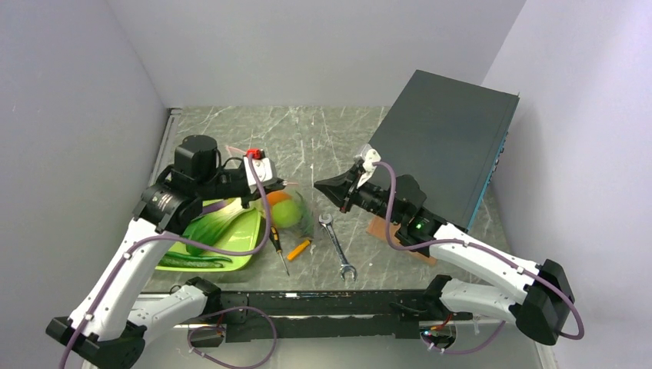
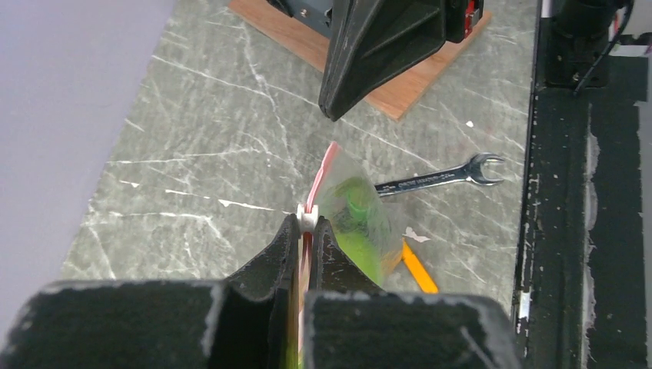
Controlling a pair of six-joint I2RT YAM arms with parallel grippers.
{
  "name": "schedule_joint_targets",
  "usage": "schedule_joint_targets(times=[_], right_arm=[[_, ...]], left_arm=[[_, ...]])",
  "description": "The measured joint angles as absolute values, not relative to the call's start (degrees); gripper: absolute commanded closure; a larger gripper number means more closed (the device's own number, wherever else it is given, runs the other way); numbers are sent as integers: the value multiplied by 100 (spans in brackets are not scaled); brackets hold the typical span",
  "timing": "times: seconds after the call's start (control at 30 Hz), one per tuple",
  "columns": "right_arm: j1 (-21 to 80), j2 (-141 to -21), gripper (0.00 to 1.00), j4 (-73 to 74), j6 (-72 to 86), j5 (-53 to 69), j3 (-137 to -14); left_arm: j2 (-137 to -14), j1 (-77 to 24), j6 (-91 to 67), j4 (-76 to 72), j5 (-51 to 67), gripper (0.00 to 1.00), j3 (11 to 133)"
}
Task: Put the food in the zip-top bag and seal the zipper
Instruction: Zip the zipper food storage bag at the center of the board.
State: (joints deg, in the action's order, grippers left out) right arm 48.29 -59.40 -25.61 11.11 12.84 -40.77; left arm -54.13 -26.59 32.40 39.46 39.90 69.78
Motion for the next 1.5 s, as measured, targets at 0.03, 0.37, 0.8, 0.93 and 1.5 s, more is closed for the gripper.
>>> schedule_joint_targets(times=[0.03,0.37,0.8,0.93,1.5], right_arm=[[4827,-5940,96,-2499,1041,1396,-4086],[4807,-6637,56,-945,14,2978,-5494],[4810,-7046,89,-266,-349,3365,-6088],[4851,-7116,100,-176,-366,3371,-6219],[5286,-5964,100,-1796,663,659,-4530]], left_arm=[[-5492,-2659,3240,4016,4049,100,7043],[-5913,-2633,3221,4191,4606,100,7279],[-5986,-2630,3205,4386,4862,100,7395],[-6007,-2622,3188,4405,4877,100,7439],[-5520,-2692,2932,3778,3769,100,6866]])
